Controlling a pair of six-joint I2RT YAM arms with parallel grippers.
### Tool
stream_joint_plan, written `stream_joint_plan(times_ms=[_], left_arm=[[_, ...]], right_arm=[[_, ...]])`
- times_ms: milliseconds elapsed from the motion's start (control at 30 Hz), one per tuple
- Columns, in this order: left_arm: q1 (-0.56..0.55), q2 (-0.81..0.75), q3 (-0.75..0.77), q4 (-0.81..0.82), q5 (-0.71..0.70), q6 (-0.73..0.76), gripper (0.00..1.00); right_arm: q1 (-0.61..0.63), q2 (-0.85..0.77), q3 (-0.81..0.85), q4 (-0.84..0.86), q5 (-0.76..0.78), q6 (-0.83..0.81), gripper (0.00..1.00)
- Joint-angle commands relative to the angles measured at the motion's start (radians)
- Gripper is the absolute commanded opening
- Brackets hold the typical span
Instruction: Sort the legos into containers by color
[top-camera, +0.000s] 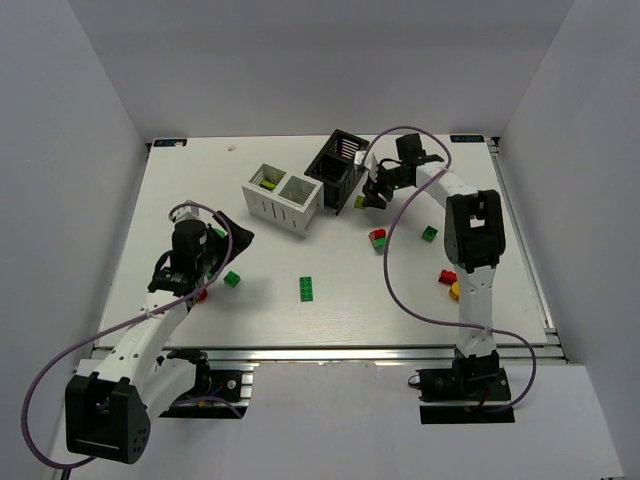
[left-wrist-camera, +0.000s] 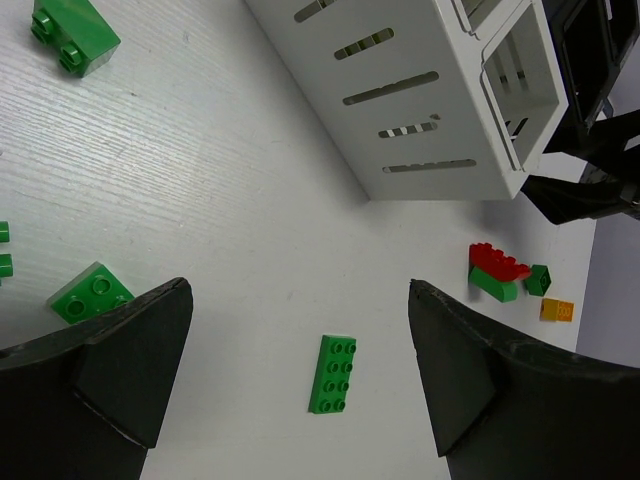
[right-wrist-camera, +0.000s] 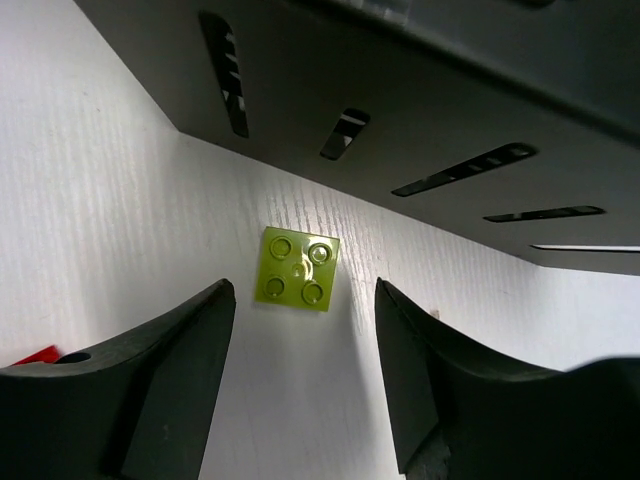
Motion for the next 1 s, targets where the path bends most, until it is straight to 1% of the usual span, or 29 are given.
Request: stream_joint_plan(times_ms=[0, 167, 433, 633, 733, 800, 833, 933, 967], left_arm=[[0.004, -0.001, 0.036, -0.012, -0.012, 0.009, 0.98], [0.004, 0.013, 0.042, -0.013, -0.043, 0.014, 0.98], [0.002, 0.032, 0.059, -0.024, -0.050, 0.026, 0.98], [0.002, 0.035, 0.055, -0.015, -0.050, 0.021, 0.98], [0.004, 0.038, 0.053, -0.012, -0.049, 0.021, 0.98], [0.004, 0.036, 0.055, -0.009, -0.049, 0.023, 0.98], [0.004, 0.038, 0.055, -0.010, -0.049, 0.024, 0.98], [0.004, 0.032, 0.053, -0.003, -0.046, 0.024, 0.98], [0.004, 0.029, 0.052, 0.001, -0.046, 0.024, 0.98]], right_arm=[[0.008, 0.041, 0.057, -0.003, -0.020, -0.040, 0.64], [0.021, 0.063, 0.059, -0.008, -0.005, -0.065, 0.64], [0.029, 0.103, 0.088, 0.012, 0.013, -0.034, 0.62], [0.028, 0.112, 0.097, -0.020, 0.030, -0.048, 0.55], [0.028, 0.104, 0.078, -0.034, 0.038, -0.062, 0.50], [0.028, 0.091, 0.060, -0.037, 0.039, -0.065, 0.44], [0.029, 0.083, 0.054, -0.034, 0.036, -0.065, 0.37], [0.028, 0.032, 0.002, -0.030, 0.024, -0.069, 0.25], [0.026, 0.011, -0.016, -0.023, 0.020, -0.071, 0.18]])
